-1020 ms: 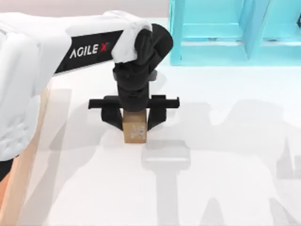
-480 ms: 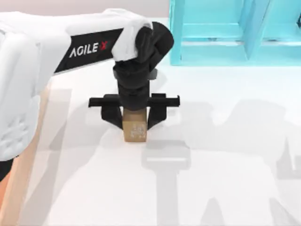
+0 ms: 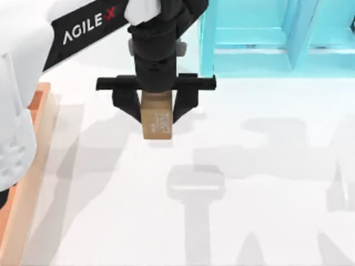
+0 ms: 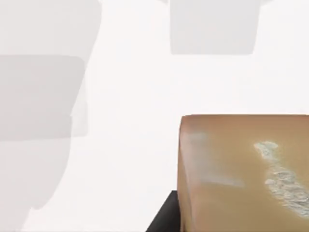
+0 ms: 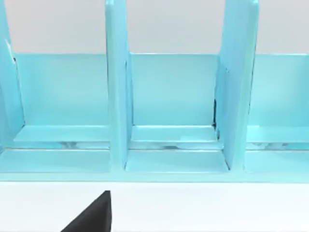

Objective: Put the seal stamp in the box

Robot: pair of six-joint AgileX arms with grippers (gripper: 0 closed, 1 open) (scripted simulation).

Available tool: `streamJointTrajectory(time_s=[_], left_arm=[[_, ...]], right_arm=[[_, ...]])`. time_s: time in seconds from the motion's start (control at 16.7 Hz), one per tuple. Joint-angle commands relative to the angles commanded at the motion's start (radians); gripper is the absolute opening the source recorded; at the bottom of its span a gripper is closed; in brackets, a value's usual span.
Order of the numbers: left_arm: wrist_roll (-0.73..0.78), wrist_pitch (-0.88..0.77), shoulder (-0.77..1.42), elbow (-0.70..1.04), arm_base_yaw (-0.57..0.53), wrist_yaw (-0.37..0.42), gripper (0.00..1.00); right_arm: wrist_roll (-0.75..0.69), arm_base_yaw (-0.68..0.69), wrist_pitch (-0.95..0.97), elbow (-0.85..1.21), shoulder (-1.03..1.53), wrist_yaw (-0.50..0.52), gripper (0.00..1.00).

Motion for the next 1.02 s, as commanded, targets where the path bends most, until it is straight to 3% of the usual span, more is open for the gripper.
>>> streamJointTrajectory(time_s=[0.54, 0.78, 1.02], left_arm=[[0.039, -0.031, -0.023, 0.013, 0.038, 0.000, 0.00], [0.219, -0.025, -0.117, -0.073, 0.220, 0.001, 0.00], [0.506, -0.024, -0.244, -0.218, 0.510, -0.001, 0.00]], right_arm=[[0.000, 0.000, 0.000, 0.000, 0.000, 0.000, 1.00], [0.000, 0.000, 0.000, 0.000, 0.000, 0.000, 1.00], [0.000, 0.000, 0.000, 0.000, 0.000, 0.000, 1.00]])
